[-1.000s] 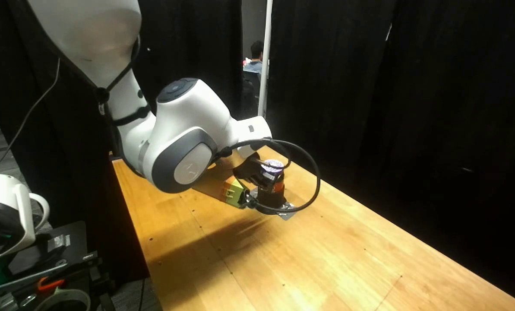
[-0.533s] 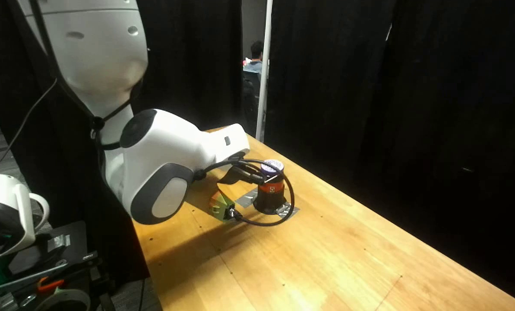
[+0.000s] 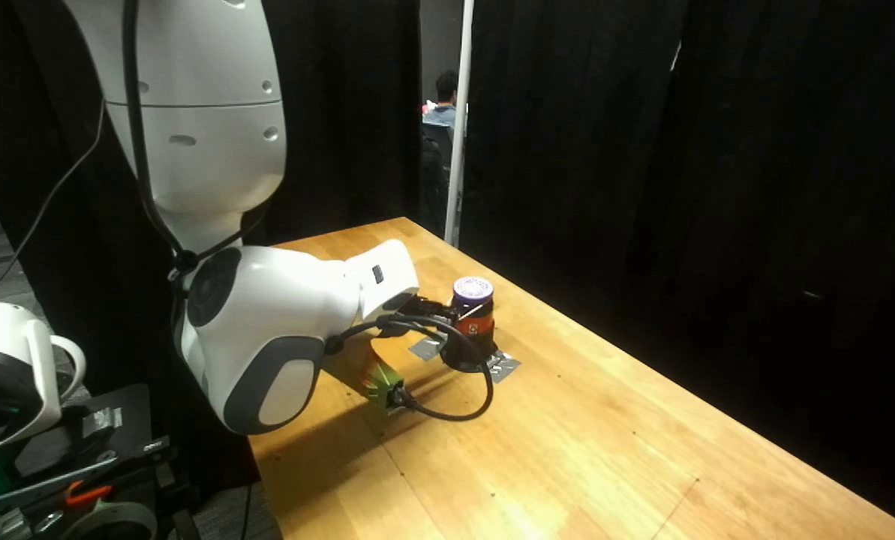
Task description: Put the rubber band around the brown cup
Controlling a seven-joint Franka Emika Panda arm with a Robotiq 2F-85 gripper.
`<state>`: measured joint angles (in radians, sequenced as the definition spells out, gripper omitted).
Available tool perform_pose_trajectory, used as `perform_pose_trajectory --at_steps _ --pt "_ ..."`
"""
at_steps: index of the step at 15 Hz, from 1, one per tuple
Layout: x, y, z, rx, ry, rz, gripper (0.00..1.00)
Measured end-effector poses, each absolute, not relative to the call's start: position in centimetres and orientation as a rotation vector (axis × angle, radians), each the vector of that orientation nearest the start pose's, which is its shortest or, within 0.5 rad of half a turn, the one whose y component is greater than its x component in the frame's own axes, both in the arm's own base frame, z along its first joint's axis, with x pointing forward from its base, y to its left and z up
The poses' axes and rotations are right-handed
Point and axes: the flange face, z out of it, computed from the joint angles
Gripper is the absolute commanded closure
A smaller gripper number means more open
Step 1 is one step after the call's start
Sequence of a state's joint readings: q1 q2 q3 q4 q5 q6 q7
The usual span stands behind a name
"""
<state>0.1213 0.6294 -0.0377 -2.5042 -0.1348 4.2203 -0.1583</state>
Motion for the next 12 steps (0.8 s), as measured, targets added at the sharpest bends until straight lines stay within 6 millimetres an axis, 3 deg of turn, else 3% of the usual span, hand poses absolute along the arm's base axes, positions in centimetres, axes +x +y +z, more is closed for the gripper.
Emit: perform_pose_trajectory --at_steps 3,7,8,9,12 --pt "48.9 6.2 19.6 -2.583 -0.531 -1.679 0.82" --pt "49.7 6.5 20.1 -2.563 -0.532 -1.709 0.82" --pt "49.7 6.5 20.2 -2.562 -0.532 -1.709 0.74" --pt "49.7 6.5 20.2 -2.562 -0.532 -1.710 0.54" --pt "49.5 6.2 20.1 -2.589 -0.531 -1.690 0.33"
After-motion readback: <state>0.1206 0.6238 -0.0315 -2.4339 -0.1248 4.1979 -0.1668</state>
